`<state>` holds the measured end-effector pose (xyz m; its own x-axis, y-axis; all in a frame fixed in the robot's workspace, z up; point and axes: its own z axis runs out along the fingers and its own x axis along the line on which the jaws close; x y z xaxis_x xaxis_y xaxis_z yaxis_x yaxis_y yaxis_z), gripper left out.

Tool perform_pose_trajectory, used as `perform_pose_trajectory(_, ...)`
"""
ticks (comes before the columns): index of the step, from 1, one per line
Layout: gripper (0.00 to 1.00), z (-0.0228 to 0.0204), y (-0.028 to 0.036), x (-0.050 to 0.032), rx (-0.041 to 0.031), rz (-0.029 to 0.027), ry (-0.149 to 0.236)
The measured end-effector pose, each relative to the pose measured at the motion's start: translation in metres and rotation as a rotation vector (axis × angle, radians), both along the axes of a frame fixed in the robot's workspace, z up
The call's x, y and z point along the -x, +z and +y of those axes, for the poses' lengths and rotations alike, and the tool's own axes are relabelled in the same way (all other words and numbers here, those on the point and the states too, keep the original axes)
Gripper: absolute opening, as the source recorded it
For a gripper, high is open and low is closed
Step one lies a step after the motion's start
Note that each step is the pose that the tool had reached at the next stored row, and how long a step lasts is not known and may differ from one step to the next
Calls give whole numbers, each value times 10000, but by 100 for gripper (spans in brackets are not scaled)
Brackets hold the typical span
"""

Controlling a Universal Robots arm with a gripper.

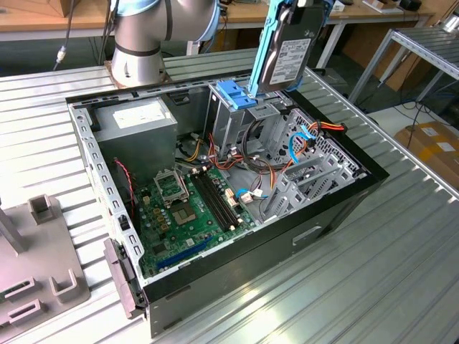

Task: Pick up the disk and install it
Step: 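Pick up the disk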

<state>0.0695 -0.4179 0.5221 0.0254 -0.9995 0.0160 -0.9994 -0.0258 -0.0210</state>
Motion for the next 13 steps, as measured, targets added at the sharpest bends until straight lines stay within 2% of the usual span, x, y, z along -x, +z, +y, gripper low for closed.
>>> perform_pose_trajectory(2, 37, -35, 0, 0, 0, 0, 0)
perform_pose_trajectory(5, 37, -65, 0, 0, 0, 0, 0)
perform_pose_trajectory(10, 37, -103, 0, 0, 0, 0, 0)
perform_pose_trajectory(13, 37, -106, 1, 0, 1, 0, 0)
